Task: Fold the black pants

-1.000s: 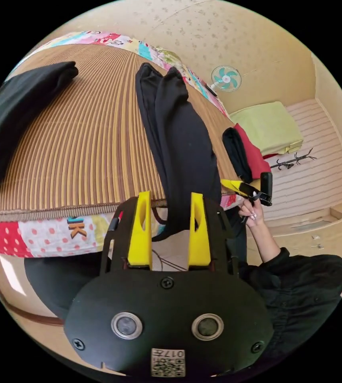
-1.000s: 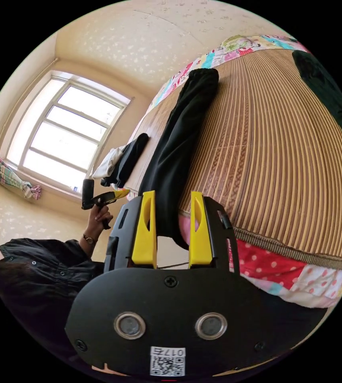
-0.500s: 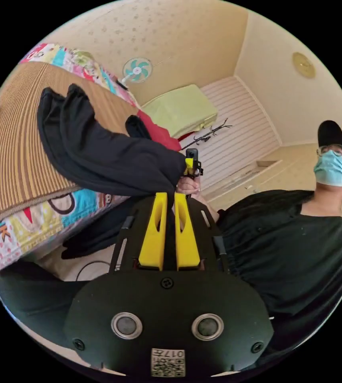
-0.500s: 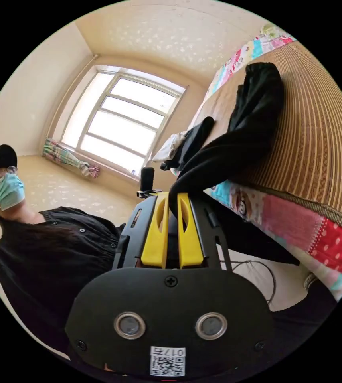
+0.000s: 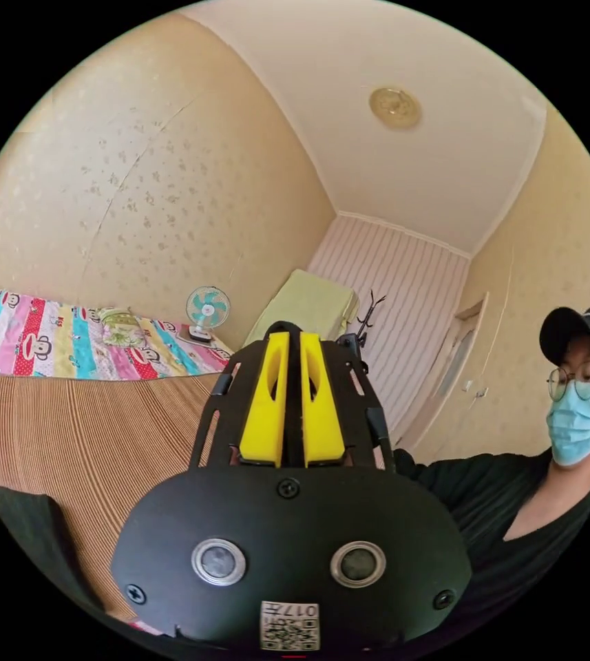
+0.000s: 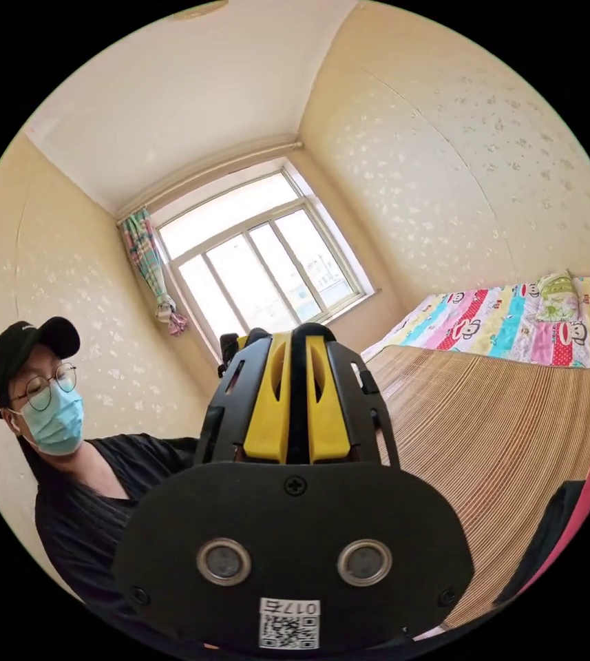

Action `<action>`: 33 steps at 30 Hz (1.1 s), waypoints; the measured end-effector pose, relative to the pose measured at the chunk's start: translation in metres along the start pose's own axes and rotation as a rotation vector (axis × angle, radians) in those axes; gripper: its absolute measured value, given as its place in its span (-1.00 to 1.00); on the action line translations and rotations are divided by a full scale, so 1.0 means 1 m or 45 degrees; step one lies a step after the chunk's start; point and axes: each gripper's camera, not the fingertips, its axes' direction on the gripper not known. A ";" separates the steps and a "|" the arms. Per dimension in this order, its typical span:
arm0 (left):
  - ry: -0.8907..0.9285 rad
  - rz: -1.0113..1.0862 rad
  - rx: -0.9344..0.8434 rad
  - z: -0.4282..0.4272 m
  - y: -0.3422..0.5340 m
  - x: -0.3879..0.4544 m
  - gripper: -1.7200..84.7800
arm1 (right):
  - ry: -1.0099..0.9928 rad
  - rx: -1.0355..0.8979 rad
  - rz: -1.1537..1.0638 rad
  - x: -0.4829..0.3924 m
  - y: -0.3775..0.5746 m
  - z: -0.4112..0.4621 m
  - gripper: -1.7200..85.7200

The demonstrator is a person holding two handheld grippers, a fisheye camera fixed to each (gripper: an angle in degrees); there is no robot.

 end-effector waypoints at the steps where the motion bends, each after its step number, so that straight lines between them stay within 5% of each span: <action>1: -0.031 -0.039 -0.007 0.007 -0.004 -0.012 -0.88 | -0.011 -0.004 0.076 0.032 -0.019 0.009 -0.92; 7: -0.112 -0.168 -0.080 0.067 0.003 -0.099 -0.87 | 0.046 0.006 0.169 0.130 -0.062 0.038 -0.91; 11: -0.249 -0.106 -0.298 0.105 0.103 -0.126 -0.87 | 0.189 -0.093 0.079 0.144 -0.004 0.052 -0.89; 15: -0.473 -0.385 -0.738 0.141 0.286 -0.203 -0.87 | 0.503 -0.392 0.315 0.203 0.171 0.089 -0.84; 18: -0.353 -0.726 -0.818 0.121 0.389 -0.249 -0.83 | 0.636 -0.623 0.736 0.250 0.321 0.100 -0.82; 21: -0.239 -0.929 -0.656 0.084 0.415 -0.277 -0.78 | 0.376 -0.297 0.890 0.236 0.382 0.060 -0.81; 25: -0.247 -0.890 -0.583 0.082 0.359 -0.321 -0.67 | 0.343 -0.050 0.882 0.257 0.333 0.025 -0.63; 30: -0.329 -0.802 -0.684 0.160 0.262 -0.409 -0.52 | 0.406 -0.053 0.762 0.319 0.206 0.052 -0.47; 33: -0.264 -0.938 -0.819 0.213 0.282 -0.457 -0.50 | 0.364 -0.077 0.852 0.376 0.174 0.094 -0.46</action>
